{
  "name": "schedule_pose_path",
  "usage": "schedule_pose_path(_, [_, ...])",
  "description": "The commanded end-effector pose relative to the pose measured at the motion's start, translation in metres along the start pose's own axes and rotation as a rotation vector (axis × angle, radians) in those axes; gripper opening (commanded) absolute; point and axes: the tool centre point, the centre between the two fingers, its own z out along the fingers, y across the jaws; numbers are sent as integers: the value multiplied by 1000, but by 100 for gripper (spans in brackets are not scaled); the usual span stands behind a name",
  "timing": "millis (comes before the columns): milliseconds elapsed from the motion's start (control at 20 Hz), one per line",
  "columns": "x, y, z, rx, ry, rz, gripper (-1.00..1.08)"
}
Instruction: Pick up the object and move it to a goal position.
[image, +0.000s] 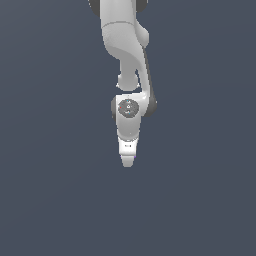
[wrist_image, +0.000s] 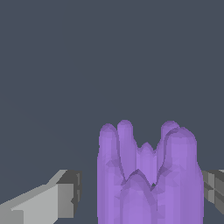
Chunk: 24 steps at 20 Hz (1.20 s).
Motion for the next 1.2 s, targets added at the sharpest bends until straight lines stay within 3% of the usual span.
schedule_pose_path(0, [0,1,1,-2,0,0,-100])
schedule_pose_path(650, [-3,6,-4,-17,0,-1,-100])
schedule_pose_path(900, [-21,33,-33,-101,2,-5,-100])
schedule_pose_path(1150, [-52,74,-86,-245,6,-13,-100])
